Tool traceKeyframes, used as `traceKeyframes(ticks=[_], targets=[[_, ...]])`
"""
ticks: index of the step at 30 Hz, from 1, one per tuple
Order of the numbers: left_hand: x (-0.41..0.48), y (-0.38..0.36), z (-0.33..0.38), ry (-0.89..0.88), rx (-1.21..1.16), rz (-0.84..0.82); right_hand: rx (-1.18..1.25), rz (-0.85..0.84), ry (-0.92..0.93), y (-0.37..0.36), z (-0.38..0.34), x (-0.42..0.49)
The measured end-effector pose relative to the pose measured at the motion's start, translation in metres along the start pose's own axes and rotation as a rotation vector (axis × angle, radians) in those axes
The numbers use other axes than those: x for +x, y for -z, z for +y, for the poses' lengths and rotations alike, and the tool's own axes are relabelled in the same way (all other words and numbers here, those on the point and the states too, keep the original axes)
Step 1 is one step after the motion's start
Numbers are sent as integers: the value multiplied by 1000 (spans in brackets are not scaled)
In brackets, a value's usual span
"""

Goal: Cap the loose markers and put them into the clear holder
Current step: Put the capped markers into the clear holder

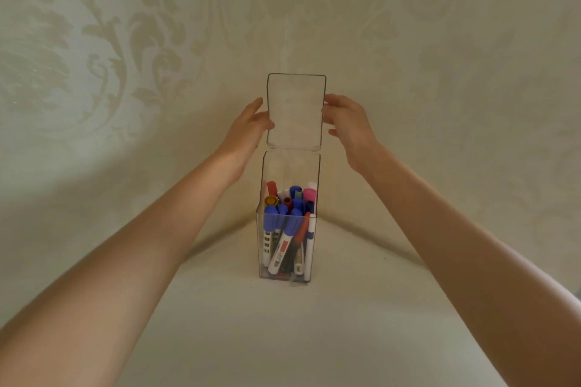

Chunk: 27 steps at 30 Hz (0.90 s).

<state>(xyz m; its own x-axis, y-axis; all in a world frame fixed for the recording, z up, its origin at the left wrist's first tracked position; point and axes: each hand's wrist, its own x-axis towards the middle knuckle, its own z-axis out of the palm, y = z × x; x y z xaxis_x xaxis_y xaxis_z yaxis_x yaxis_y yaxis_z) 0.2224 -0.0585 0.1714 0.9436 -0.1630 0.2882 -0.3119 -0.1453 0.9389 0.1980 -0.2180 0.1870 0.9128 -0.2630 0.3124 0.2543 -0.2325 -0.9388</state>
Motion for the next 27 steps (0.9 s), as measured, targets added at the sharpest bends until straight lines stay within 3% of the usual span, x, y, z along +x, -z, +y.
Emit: traceKeyframes(ticks=[7,12,20,27], targets=[[-28,9,7,-188,15,51,-21,29,171,6,-3,-31],[-66,26,-23,-305,258,65,-143,-6,232,8,7,-94],[-113,13,-76,-271,322,4,-224,-28,185,-9,60,-145],[-133,-14,-110,-188,201,-110,-185,-137,71,-31,101,-148]])
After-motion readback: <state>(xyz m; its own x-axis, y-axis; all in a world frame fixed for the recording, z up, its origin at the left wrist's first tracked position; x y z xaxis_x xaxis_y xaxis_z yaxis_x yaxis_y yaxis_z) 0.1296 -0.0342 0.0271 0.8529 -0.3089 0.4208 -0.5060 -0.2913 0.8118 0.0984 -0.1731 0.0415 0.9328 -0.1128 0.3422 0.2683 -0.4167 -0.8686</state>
